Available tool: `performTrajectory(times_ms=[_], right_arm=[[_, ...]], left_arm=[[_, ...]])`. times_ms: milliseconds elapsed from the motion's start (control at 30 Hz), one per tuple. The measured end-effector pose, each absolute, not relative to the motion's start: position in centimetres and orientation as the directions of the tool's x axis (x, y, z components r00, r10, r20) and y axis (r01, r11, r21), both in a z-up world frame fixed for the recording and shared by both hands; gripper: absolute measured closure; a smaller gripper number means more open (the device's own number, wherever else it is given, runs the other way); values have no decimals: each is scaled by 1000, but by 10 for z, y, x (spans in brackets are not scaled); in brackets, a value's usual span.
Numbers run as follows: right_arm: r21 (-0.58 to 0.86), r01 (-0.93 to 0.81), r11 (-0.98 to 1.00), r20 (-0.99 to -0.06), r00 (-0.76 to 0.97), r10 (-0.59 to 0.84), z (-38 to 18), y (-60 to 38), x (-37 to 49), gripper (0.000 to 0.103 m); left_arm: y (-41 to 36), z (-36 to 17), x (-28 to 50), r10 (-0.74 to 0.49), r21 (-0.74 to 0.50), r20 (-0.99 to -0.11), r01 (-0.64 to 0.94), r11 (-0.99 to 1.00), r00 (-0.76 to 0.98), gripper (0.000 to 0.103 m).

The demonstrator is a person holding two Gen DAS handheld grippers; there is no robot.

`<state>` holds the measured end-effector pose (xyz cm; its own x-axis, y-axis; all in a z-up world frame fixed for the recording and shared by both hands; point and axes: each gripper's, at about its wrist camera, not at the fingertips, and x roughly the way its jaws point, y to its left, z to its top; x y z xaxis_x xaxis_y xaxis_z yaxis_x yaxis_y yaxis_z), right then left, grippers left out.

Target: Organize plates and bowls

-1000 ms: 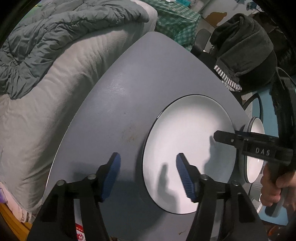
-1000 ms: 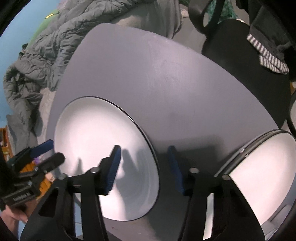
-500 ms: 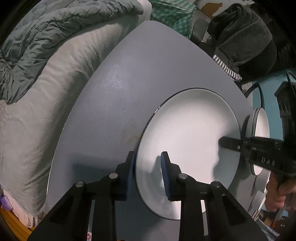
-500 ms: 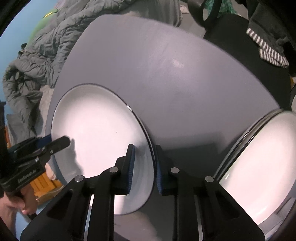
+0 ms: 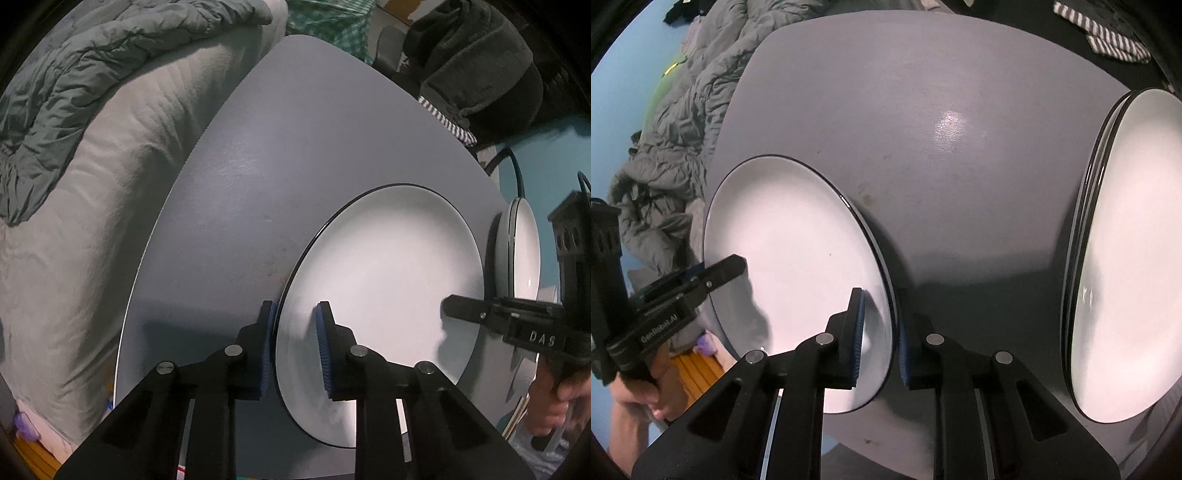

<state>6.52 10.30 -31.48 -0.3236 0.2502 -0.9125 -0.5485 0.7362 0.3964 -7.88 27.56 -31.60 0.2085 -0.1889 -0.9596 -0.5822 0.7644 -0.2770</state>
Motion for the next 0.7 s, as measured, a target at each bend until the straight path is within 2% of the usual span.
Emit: performTrajectory(times_ms=[433, 700], right_arm=[[375, -578, 725, -921, -318, 224, -314, 105, 55, 86], [367, -599, 711, -926, -311, 216, -292, 91, 55, 87]], left_arm=[[261, -313, -84, -197, -258, -966, -548, 796, 169, 82], [245, -292, -86, -219, -292, -956, -530, 796, 196, 82]])
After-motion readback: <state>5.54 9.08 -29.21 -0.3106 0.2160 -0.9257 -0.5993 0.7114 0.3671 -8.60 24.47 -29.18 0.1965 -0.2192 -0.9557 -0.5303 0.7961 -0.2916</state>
